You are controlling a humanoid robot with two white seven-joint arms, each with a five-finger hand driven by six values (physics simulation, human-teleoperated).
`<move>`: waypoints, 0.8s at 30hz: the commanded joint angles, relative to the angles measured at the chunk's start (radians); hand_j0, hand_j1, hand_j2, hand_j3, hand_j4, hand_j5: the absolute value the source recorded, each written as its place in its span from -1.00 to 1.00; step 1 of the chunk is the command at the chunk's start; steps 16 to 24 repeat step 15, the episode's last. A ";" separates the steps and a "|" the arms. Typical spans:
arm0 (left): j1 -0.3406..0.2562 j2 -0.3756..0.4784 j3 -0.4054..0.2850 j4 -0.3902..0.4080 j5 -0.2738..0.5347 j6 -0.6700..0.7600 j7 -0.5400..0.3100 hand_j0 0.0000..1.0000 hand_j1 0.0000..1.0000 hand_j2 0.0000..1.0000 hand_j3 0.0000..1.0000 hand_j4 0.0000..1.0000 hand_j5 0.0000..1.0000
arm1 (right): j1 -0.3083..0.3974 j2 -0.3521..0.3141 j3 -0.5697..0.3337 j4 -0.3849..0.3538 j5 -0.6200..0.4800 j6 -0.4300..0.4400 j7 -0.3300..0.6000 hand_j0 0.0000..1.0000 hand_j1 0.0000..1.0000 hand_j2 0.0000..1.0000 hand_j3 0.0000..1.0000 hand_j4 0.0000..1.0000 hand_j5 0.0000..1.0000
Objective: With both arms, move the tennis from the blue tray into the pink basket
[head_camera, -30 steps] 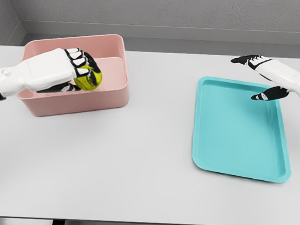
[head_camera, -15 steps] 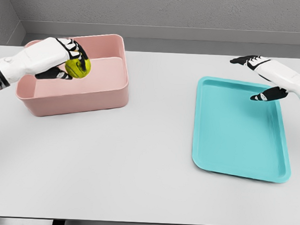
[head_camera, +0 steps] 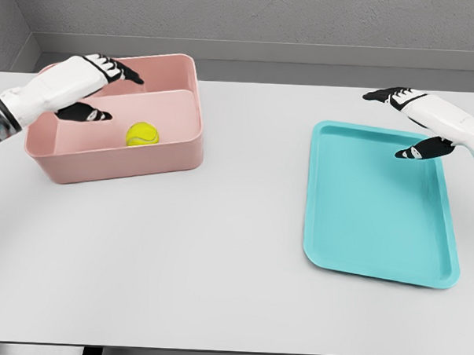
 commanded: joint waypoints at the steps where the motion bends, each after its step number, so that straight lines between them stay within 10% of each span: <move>1: 0.002 0.002 0.008 -0.011 0.012 0.001 0.001 0.78 0.78 0.78 0.78 0.78 0.78 | 0.000 -0.001 -0.001 0.000 -0.007 0.001 -0.001 1.00 1.00 1.00 1.00 1.00 1.00; 6: 0.126 0.190 0.027 -0.426 0.128 0.001 0.008 1.00 1.00 1.00 1.00 1.00 1.00 | 0.000 -0.001 -0.001 -0.002 -0.007 0.001 -0.001 1.00 1.00 1.00 1.00 1.00 1.00; 12: 0.204 0.227 0.137 -0.424 0.131 0.001 0.008 1.00 1.00 1.00 1.00 1.00 1.00 | 0.000 -0.001 -0.001 -0.003 -0.007 0.001 -0.001 1.00 1.00 1.00 1.00 1.00 1.00; 24: 0.235 0.239 0.128 -0.429 0.141 0.001 0.008 1.00 1.00 1.00 1.00 1.00 1.00 | 0.000 -0.001 -0.001 -0.003 -0.007 0.001 -0.001 1.00 1.00 1.00 1.00 1.00 1.00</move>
